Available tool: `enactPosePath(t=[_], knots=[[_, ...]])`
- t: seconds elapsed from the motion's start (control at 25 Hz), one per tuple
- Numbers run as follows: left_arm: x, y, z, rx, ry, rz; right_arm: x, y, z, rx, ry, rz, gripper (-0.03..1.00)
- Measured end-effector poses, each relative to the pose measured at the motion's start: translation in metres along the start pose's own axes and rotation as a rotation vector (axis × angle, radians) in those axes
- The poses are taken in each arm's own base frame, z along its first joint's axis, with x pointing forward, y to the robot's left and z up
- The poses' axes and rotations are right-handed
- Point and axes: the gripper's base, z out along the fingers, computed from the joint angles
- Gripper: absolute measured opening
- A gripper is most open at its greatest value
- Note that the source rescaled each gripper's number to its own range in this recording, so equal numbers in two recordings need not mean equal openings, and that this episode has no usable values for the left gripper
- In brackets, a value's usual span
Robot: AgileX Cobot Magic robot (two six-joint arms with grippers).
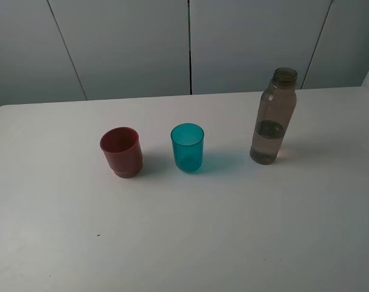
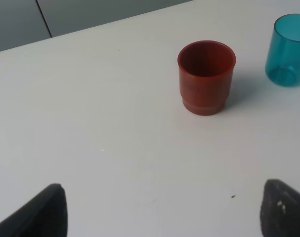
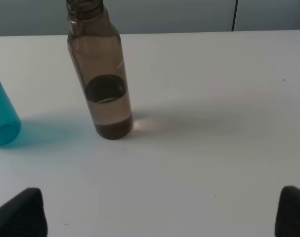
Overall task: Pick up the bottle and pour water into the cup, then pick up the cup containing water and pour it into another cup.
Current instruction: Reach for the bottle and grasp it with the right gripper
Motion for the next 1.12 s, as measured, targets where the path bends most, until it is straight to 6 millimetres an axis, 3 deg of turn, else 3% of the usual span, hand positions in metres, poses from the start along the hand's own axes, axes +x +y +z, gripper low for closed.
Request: enactPosePath(t=[1.12], knots=[[0.0,0.0,0.0,0.0,0.0,0.0,0.0,0.0,0.0,0.0,0.0,0.015,1.0]])
